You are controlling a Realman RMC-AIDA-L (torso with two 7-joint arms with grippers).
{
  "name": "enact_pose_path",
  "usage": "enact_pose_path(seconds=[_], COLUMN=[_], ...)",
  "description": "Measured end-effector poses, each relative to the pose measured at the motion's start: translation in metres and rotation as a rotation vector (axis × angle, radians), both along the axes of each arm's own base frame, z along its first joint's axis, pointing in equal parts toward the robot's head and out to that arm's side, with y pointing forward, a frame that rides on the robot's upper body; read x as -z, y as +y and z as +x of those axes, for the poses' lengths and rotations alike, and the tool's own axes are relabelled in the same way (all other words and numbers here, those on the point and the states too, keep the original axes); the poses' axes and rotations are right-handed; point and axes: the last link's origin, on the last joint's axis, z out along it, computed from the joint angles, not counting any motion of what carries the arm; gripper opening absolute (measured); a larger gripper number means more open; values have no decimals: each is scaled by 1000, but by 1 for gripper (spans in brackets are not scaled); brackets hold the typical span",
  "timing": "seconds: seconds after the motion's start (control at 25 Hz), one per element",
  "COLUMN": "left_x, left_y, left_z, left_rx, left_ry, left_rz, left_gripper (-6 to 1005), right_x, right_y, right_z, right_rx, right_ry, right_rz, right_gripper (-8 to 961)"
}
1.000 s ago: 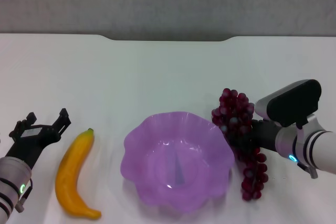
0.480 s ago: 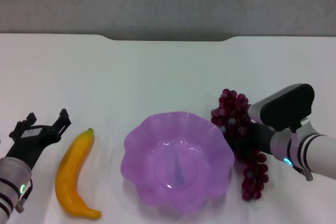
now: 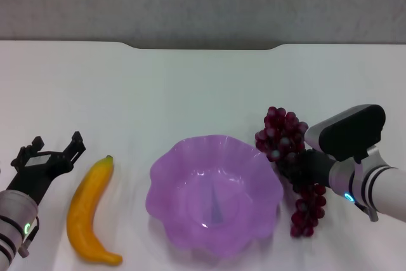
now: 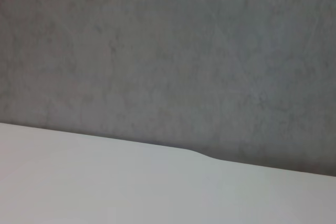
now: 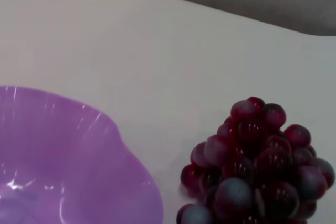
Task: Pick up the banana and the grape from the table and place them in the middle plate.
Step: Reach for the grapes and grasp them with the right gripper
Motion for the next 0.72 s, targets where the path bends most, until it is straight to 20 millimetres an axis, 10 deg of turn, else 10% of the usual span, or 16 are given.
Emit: enact_pose_path(seconds=[0.36, 0.72], left_x=[0, -1], left_y=[-1, -1], left_z=[-1, -2], left_rx=[-3, -6], left_ry=[1, 0], left_rz=[1, 4], left_gripper=[883, 882], right_x=[0, -1], right_y=[-1, -1], right_z=[6, 8], right_rx=[14, 22], right_ry=[-13, -9], right_rz=[-3, -1], right_gripper=[439, 412])
